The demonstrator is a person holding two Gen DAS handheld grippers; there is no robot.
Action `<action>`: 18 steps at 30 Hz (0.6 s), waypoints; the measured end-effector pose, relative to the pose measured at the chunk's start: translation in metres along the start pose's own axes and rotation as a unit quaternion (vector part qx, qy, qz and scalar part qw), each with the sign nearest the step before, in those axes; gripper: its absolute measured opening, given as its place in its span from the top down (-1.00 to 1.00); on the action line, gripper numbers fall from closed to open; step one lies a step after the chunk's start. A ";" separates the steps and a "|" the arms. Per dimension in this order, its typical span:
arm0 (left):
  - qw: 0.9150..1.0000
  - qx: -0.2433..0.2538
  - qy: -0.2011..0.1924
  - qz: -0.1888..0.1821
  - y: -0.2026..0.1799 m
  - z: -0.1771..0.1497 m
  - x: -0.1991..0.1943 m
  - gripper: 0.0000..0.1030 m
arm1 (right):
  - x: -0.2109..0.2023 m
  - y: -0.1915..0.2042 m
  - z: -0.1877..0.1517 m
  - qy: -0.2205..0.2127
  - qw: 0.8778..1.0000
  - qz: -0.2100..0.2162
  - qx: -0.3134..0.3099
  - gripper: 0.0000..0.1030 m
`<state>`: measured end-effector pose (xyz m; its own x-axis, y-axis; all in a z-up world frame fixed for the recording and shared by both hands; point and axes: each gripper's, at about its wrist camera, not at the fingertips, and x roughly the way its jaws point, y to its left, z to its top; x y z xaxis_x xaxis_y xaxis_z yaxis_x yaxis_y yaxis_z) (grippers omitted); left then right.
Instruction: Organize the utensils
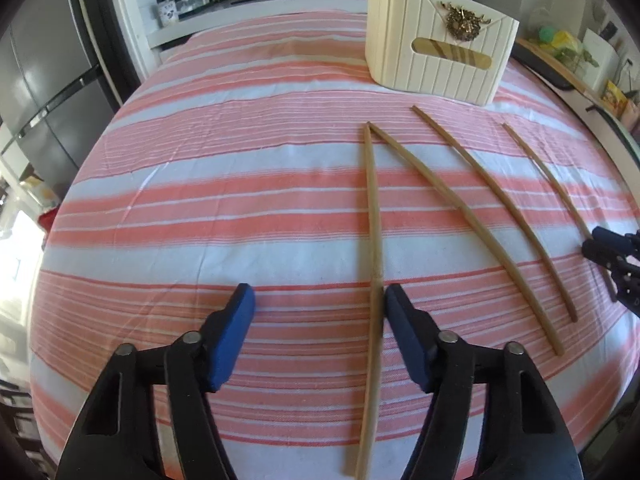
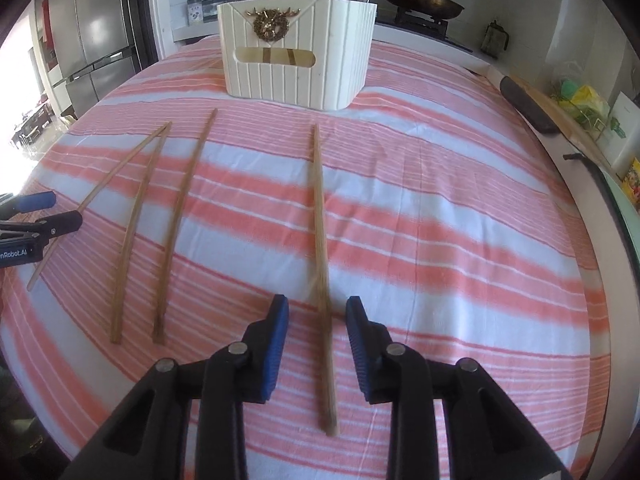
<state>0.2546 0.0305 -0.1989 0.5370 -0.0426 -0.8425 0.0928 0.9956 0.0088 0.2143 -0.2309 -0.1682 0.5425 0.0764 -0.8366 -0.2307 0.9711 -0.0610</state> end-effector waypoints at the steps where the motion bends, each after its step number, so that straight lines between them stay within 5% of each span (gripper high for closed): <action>1: 1.000 0.001 -0.004 0.001 -0.003 0.000 -0.001 0.07 | 0.001 -0.001 0.001 -0.003 1.000 0.003 0.005 0.72; 5: 1.000 0.001 -0.017 0.004 -0.010 -0.006 -0.005 0.83 | -0.001 -0.001 -0.004 -0.008 1.000 -0.003 0.022 0.86; 15: 1.000 -0.026 -0.011 0.007 0.008 -0.027 -0.020 0.87 | -0.031 -0.005 -0.043 0.017 0.998 -0.021 0.050 0.85; 18: 1.000 -0.017 -0.006 0.006 0.009 -0.029 -0.022 0.63 | -0.034 -0.005 -0.044 0.028 0.998 -0.016 0.049 0.71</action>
<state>0.2192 0.0428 -0.1961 0.5479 -0.0313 -0.8359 0.0582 0.9983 0.0007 0.1612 -0.2484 -0.1633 0.5013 0.0351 -0.8645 -0.1328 0.9905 -0.0367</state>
